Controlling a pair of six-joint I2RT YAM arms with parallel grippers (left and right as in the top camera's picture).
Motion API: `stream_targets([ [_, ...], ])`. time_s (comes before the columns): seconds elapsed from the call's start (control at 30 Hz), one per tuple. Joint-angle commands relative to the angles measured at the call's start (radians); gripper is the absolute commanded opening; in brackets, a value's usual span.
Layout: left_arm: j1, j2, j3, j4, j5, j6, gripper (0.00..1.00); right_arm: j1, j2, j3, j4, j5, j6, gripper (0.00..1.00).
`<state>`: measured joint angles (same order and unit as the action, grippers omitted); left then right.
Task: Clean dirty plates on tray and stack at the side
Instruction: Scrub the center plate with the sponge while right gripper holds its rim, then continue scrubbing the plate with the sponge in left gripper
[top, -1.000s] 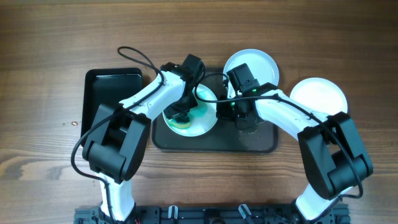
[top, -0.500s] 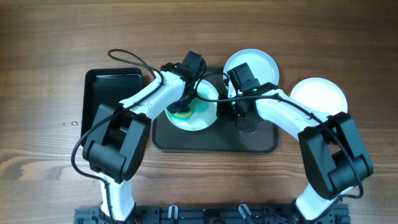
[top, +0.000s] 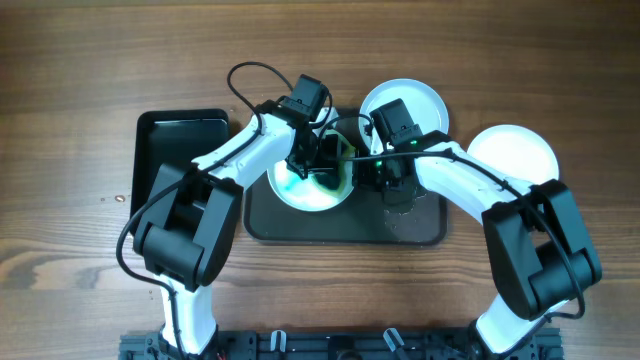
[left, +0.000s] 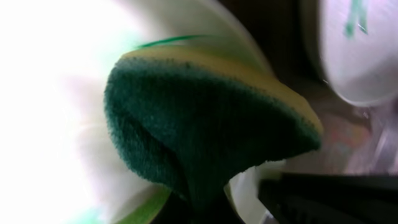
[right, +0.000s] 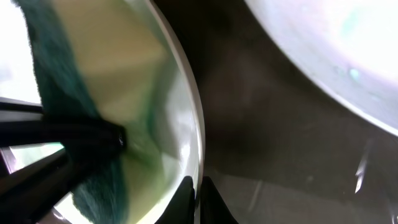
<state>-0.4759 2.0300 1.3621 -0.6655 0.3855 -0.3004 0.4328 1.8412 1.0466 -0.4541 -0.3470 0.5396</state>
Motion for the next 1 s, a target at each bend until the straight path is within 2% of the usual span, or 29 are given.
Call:
stream_targets([
  [0.0, -0.002, 0.012, -0.010, -0.001, 0.085, 0.112, 0.04, 0.008, 0.018, -0.008, -0.007, -0.103, -0.156, 0.04],
  [0.1, -0.002, 0.012, -0.010, -0.021, 0.086, 0.166, 0.04, 0.008, 0.018, -0.008, -0.018, -0.174, -0.261, 0.04],
  [0.2, -0.002, 0.012, -0.010, -0.051, 0.076, 0.245, 0.04, 0.008, 0.018, -0.008, -0.023, -0.186, -0.289, 0.04],
  [0.37, 0.005, 0.012, -0.010, -0.079, -0.114, 0.270, 0.04, 0.008, 0.018, -0.008, -0.021, -0.186, -0.284, 0.04],
  [0.43, 0.023, 0.012, -0.010, -0.080, -0.147, 0.255, 0.04, 0.008, 0.018, -0.008, -0.021, -0.185, -0.280, 0.04],
  [0.5, 0.048, 0.012, -0.010, -0.079, -0.230, 0.164, 0.04, 0.008, 0.018, -0.008, -0.022, -0.182, -0.278, 0.04],
  [0.53, 0.066, 0.012, -0.010, -0.083, -0.322, 0.063, 0.04, 0.008, 0.018, -0.008, -0.022, -0.182, -0.277, 0.04],
  [0.6, 0.093, 0.012, -0.010, -0.099, -0.431, -0.066, 0.04, 0.008, 0.018, -0.008, -0.022, -0.182, -0.277, 0.04],
  [0.7, 0.120, 0.012, 0.005, -0.161, -0.532, -0.181, 0.04, 0.008, 0.018, -0.008, -0.021, -0.182, -0.274, 0.04],
  [0.8, 0.118, 0.012, 0.027, -0.209, -0.602, -0.217, 0.04, 0.008, 0.018, -0.008, -0.021, -0.182, -0.275, 0.04],
  [0.97, 0.087, 0.012, 0.051, -0.215, -0.584, -0.201, 0.04, 0.008, 0.018, -0.008, -0.020, -0.182, -0.274, 0.04],
])
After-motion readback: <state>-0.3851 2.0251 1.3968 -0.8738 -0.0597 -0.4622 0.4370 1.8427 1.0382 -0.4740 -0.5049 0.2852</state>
